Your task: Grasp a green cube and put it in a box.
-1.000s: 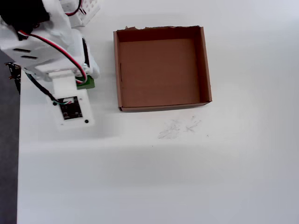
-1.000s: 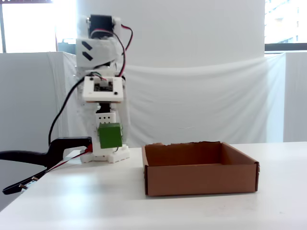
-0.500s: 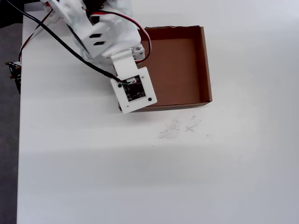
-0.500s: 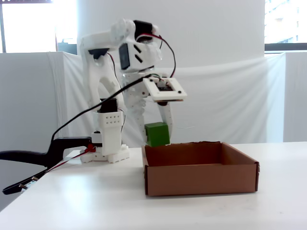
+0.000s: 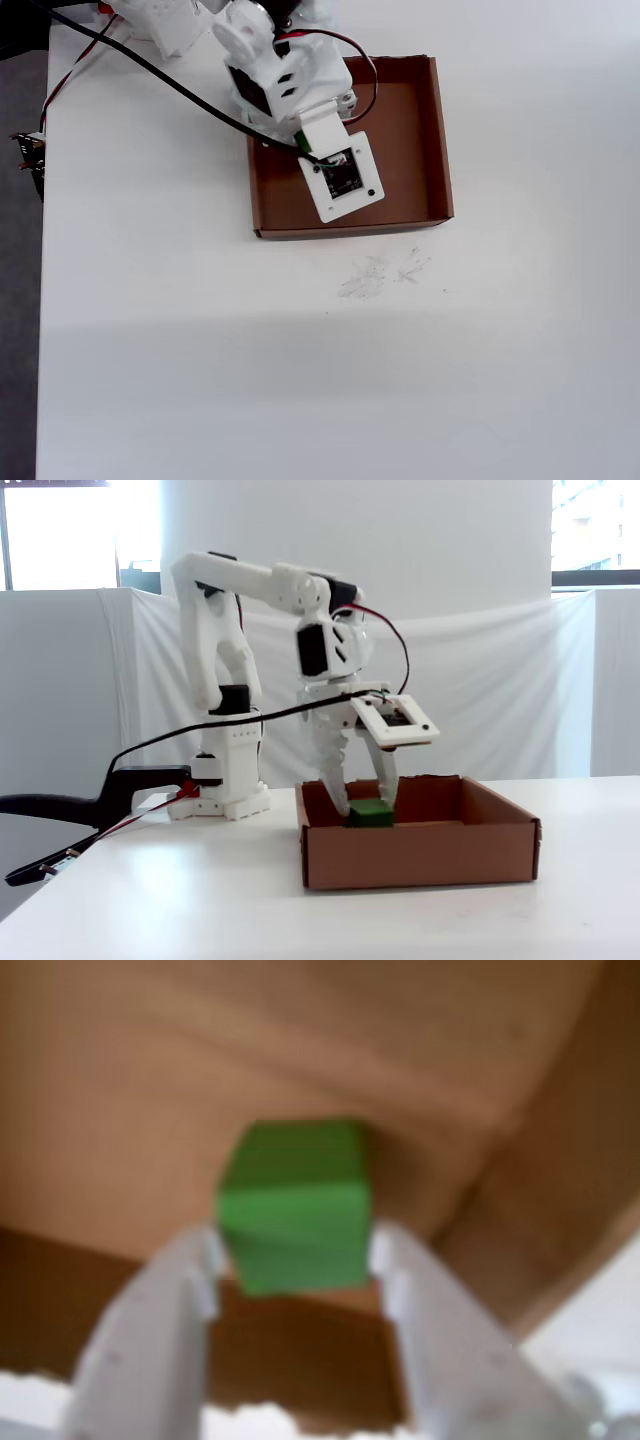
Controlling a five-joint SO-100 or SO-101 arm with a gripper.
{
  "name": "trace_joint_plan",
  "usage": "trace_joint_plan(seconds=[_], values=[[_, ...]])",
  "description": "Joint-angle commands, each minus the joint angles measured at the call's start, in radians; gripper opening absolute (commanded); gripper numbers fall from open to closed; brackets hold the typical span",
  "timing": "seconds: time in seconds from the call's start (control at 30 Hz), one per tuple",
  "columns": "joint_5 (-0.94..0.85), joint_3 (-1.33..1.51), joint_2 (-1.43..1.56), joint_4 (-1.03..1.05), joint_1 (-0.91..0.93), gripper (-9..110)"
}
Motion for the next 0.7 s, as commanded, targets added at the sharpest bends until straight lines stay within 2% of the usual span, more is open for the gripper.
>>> trace_joint_plan(seconds=[0.0,0.13,0.33,0.53,0.67], values=[[0.005,0.012,-0.006,-0.071,-0.015,20],[0.005,0.04,-0.017,-0.094,-0.017,21],[0.005,-0.084,0.055,0.118,0.057,21],[0.015,-0.222,0.193,0.25,0.244,23],[-0.037,-0.259,0.279,0.252,0.396,23]])
